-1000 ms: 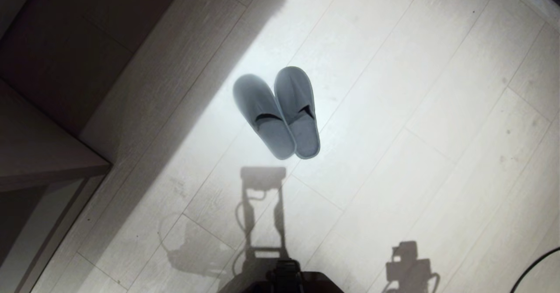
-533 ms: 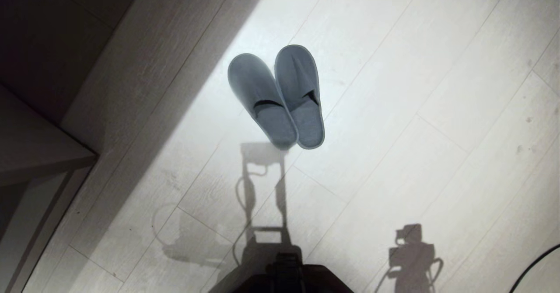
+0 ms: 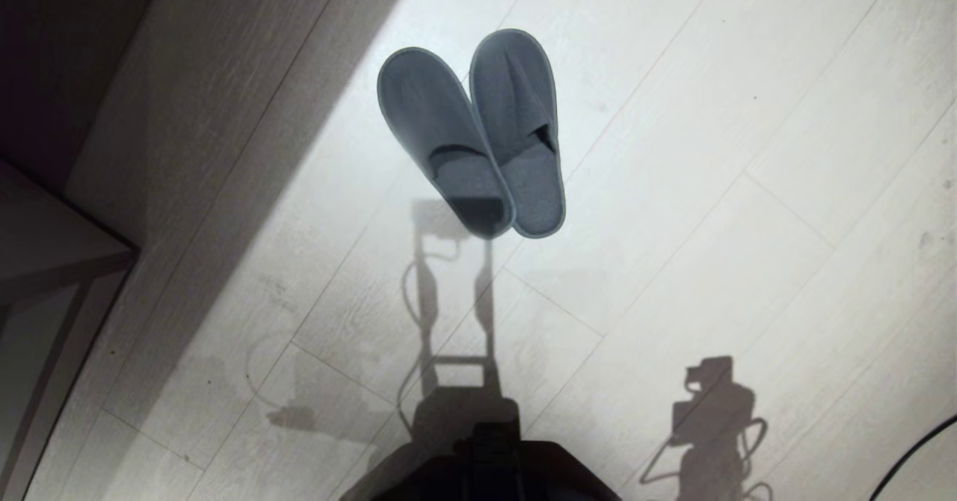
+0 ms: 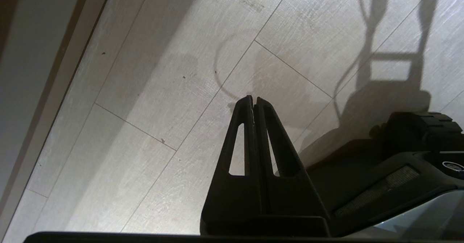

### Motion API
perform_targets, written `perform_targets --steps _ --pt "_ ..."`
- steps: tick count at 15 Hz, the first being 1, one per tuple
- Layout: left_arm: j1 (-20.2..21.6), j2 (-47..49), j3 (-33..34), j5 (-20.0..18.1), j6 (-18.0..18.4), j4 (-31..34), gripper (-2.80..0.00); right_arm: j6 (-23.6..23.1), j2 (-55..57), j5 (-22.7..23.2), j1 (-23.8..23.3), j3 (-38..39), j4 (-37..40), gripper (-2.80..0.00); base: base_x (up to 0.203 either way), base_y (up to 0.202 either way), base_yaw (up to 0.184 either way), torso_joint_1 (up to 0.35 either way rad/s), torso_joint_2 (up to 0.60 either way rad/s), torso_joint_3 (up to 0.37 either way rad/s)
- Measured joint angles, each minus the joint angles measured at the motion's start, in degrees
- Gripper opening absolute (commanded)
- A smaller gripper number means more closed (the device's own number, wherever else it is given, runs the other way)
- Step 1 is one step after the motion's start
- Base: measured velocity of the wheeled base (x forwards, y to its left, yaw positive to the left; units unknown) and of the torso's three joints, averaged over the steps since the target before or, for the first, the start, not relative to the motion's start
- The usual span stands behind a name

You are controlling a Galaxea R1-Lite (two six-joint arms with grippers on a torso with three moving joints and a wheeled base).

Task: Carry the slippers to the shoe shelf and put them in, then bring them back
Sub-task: Pick up the slippers on the floor

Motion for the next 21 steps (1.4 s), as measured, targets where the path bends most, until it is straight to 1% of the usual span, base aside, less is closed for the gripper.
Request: perform_targets --steps 2,4,7,9,12,15,17,19,21 --pt "0.0 0.02 0.0 0.0 0.0 0.05 -2.8 -0.52 0.29 1.16 0.0 -2.29 0.23 -2.8 0.0 0.0 0.0 0.0 0.0 0.0" --pt "0.0 0.02 0.0 0.0 0.07 0.05 -2.8 -0.46 3.16 2.42 0.02 -7.03 0.77 -2.8 0.0 0.0 0.0 0.0 0.0 0.0" --pt "0.0 0.02 0.0 -0.01 0.06 0.07 -2.8 -1.84 12.34 3.25 0.17 -13.8 0.52 -2.8 0.0 0.0 0.0 0.0 0.0 0.0" --pt "0.0 0.02 0.0 0.0 0.09 0.09 -2.8 -2.61 19.82 5.32 0.64 -17.53 -1.64 -2.8 0.0 0.0 0.0 0.0 0.0 0.0" --pt "0.0 0.02 0.0 0.0 -0.02 0.1 -2.8 -3.55 32.43 12.13 1.21 -20.98 -9.38 -2.8 0.0 0.0 0.0 0.0 0.0 0.0" --pt "-0.02 0.02 0.0 0.0 -0.16 0.05 -2.8 -5.09 46.32 20.29 1.46 -23.75 -18.27 -2.8 0.0 0.0 0.0 0.0 0.0 0.0" --pt "-0.02 0.02 0.0 -0.01 -0.17 0.09 -2.8 -5.5 55.89 24.39 1.65 -26.87 -23.63 -2.8 0.0 0.0 0.0 0.0 0.0 0.0" --pt "-0.02 0.02 0.0 0.0 -0.17 0.07 -2.8 -5.42 64.1 26.24 2.27 -29.72 -28.69 -2.8 0.0 0.0 0.0 0.0 0.0 0.0" --pt "-0.02 0.02 0.0 0.0 -0.18 0.03 -2.8 -4.37 72.36 26.8 4.27 -33.25 -34.71 -2.8 0.0 0.0 0.0 0.0 0.0 0.0"
